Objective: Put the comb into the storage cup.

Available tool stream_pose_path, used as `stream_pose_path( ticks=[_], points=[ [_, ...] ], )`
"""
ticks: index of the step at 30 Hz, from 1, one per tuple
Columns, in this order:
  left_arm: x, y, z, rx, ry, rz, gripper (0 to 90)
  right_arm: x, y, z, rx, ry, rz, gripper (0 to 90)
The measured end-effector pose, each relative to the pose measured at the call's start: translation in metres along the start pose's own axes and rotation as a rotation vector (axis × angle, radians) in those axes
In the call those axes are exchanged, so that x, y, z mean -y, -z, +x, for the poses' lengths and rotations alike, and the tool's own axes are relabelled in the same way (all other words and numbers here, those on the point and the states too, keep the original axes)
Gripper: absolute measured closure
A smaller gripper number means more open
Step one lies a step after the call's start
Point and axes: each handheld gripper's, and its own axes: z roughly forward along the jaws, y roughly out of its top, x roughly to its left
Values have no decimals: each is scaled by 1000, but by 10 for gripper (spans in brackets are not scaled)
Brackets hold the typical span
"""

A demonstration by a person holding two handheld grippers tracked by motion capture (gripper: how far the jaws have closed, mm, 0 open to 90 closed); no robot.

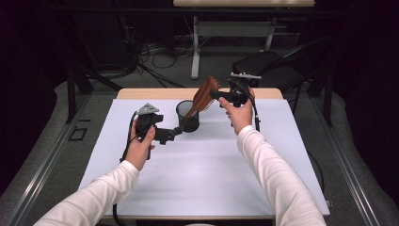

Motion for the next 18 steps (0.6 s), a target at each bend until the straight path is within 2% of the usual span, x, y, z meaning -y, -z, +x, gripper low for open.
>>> stream_pose_path(
  ticks=[5,7,13,18],
  points=[
    [-2,0,1,0,0,-3,5,-1,3,2,-19,25,14,1],
    [-3,0,2,-2,2,-3,5,-1,5,2,-28,36,15,0],
    [-4,3,5,-4,8,-10,6,0,6,5,-4,45,48,0],
    [-5,5,8,-8,24,-10,6,2,6,10,-3,82,85,0]
  ],
)
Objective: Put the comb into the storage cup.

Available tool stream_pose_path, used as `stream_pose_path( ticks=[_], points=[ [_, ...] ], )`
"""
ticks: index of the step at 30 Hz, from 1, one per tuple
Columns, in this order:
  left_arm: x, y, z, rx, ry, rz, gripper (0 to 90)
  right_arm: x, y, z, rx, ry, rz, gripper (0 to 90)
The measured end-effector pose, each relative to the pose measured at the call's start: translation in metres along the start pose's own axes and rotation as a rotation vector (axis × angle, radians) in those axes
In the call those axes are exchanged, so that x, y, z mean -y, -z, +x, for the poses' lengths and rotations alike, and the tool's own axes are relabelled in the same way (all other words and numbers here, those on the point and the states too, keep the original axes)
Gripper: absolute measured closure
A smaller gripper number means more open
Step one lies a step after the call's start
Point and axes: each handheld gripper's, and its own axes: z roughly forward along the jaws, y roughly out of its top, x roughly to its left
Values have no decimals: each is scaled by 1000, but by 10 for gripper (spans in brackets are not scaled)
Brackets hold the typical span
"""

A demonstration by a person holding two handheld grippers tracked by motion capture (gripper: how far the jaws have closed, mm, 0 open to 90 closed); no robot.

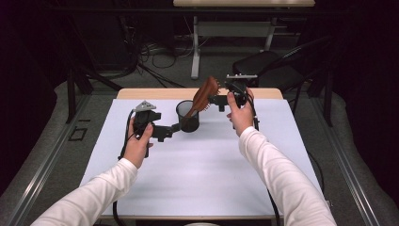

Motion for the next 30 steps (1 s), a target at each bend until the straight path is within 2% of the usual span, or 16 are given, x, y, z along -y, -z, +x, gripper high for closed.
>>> stream_pose_path(
  ticks=[6,8,13,20,30],
  points=[
    [-1,3,2,-8,-4,4,5,1,1,5,-40,6,13,0],
    [-1,4,3,-8,-6,5,6,2,3,7,-25,9,16,3],
    [-2,7,4,-18,-7,0,6,3,7,11,-42,41,30,3],
    [-2,12,5,-30,-13,2,5,9,15,16,-67,53,34,3],
    [-2,16,6,-37,-19,0,6,15,30,13,-84,65,25,3]
  ],
)
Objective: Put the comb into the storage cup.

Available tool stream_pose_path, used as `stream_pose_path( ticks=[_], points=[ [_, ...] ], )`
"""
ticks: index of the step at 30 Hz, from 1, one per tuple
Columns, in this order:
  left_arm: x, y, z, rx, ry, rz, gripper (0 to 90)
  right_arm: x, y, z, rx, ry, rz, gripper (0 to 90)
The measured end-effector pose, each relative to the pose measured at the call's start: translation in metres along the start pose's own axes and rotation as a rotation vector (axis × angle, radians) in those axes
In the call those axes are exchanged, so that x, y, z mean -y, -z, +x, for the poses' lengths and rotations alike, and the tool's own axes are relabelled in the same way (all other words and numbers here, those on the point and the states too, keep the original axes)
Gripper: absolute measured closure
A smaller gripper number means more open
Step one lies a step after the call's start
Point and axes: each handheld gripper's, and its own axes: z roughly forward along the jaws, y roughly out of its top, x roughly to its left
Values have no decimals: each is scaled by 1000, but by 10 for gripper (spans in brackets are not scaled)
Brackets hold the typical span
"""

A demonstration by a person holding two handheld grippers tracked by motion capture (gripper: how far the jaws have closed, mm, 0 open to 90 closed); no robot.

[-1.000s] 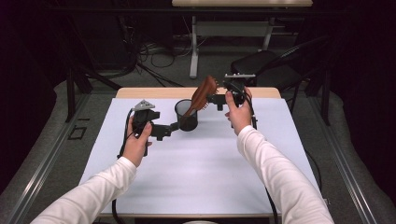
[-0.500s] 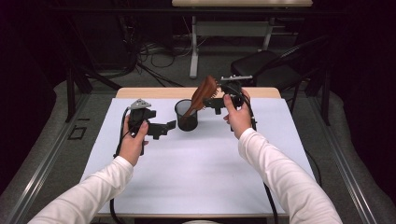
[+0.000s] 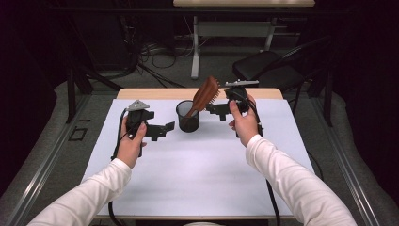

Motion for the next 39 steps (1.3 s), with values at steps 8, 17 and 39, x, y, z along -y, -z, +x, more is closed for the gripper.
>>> stream_pose_path(
  ticks=[8,17,39],
  points=[
    [0,2,-2,-5,-14,8,5,8,15,-10,-2,-15,-28,3],
    [1,5,-6,-4,-34,15,5,17,29,-16,-12,-16,-35,4],
    [8,15,-3,4,-16,-5,6,46,48,-23,-54,-19,-28,33]
  ],
)
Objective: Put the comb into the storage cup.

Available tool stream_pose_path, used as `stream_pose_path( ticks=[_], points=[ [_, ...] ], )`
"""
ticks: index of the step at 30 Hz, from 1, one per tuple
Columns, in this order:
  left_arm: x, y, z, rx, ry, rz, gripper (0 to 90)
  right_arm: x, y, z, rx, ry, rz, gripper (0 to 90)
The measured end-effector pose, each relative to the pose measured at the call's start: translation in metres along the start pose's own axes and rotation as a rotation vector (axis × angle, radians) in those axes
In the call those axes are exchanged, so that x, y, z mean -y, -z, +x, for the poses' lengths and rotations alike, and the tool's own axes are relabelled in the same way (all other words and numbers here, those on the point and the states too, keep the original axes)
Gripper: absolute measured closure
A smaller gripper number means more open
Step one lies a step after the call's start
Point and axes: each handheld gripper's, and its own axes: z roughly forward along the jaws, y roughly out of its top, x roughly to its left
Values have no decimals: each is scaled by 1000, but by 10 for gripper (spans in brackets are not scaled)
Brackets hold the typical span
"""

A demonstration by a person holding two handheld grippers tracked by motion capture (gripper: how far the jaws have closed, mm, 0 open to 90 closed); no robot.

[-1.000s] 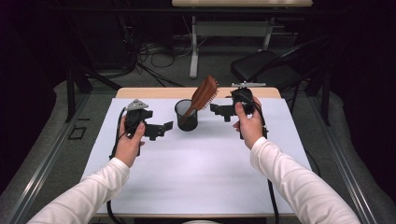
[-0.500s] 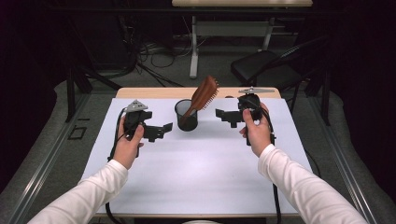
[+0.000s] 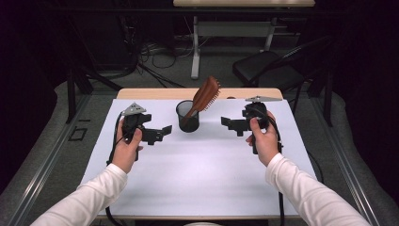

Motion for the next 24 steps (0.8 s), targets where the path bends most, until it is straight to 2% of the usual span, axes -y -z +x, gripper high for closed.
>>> stream_pose_path(
  ticks=[8,15,19,24],
  points=[
    [8,8,3,-3,17,-4,6,6,5,-11,3,-32,-2,60],
    [15,16,4,-8,10,8,6,15,11,-14,-11,-47,-1,65],
    [17,21,3,-12,-2,1,6,20,14,-15,-20,-52,-3,65],
    [23,24,2,0,4,-14,6,29,17,-17,-36,-71,-9,66]
  ],
)
